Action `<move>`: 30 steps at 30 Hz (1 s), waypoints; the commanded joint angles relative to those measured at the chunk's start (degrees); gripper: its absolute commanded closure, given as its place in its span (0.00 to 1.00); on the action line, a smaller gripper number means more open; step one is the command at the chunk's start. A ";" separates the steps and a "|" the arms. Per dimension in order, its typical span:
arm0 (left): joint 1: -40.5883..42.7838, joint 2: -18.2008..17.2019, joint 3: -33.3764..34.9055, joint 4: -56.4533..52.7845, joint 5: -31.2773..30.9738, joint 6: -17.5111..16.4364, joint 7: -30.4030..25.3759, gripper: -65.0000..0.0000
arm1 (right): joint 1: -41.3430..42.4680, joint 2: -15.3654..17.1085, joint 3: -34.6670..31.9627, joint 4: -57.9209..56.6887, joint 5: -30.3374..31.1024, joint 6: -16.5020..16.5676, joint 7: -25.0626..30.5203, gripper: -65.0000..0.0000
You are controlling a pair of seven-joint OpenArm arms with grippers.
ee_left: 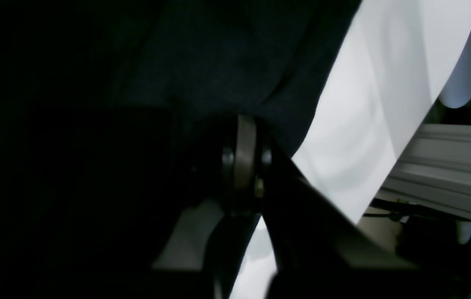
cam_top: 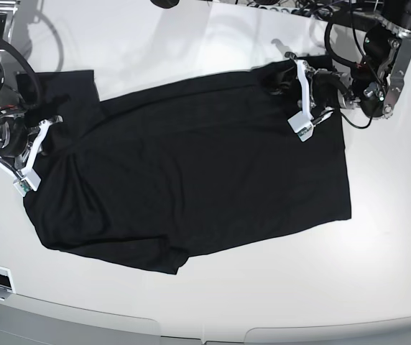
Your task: Layout the t-shirt on the table in an organized manner, then fold the t-shirt properly
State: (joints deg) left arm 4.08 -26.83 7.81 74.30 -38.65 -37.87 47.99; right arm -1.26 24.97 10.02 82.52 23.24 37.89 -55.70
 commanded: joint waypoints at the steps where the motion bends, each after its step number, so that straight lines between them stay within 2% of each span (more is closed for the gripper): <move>1: -0.11 -1.18 -0.26 -0.57 6.08 2.71 2.12 1.00 | 0.92 0.96 -0.24 1.01 0.07 -0.48 0.96 1.00; 5: -0.13 -1.77 -0.26 -0.57 6.67 2.73 1.09 1.00 | 0.74 0.90 -0.72 0.52 -0.09 0.09 4.31 1.00; 9: -0.09 -1.75 -0.28 -0.57 6.67 2.73 1.36 1.00 | 0.79 0.74 -0.72 -3.23 -4.52 -0.07 9.79 1.00; 14: -0.11 -1.75 -0.28 -0.55 5.46 2.73 1.77 1.00 | 0.76 0.44 -0.72 -9.53 -5.29 -1.07 10.40 1.00; 17: -0.13 -1.75 -0.28 -0.55 4.74 2.23 3.41 1.00 | 0.74 0.46 -0.72 -10.56 -3.52 0.33 9.25 1.00; 21: 0.15 -2.45 -0.26 -0.55 4.74 -1.18 6.56 1.00 | 0.74 0.44 -0.72 -10.21 -0.09 1.14 6.60 1.00; 30: 0.20 -11.69 -0.26 -0.55 3.93 -1.16 3.08 1.00 | 0.74 0.46 -0.72 -10.14 8.79 2.11 -1.81 1.00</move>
State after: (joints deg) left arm 4.27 -37.36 7.81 74.06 -39.24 -40.99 48.45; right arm -1.15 24.58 9.04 71.61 31.90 39.86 -57.41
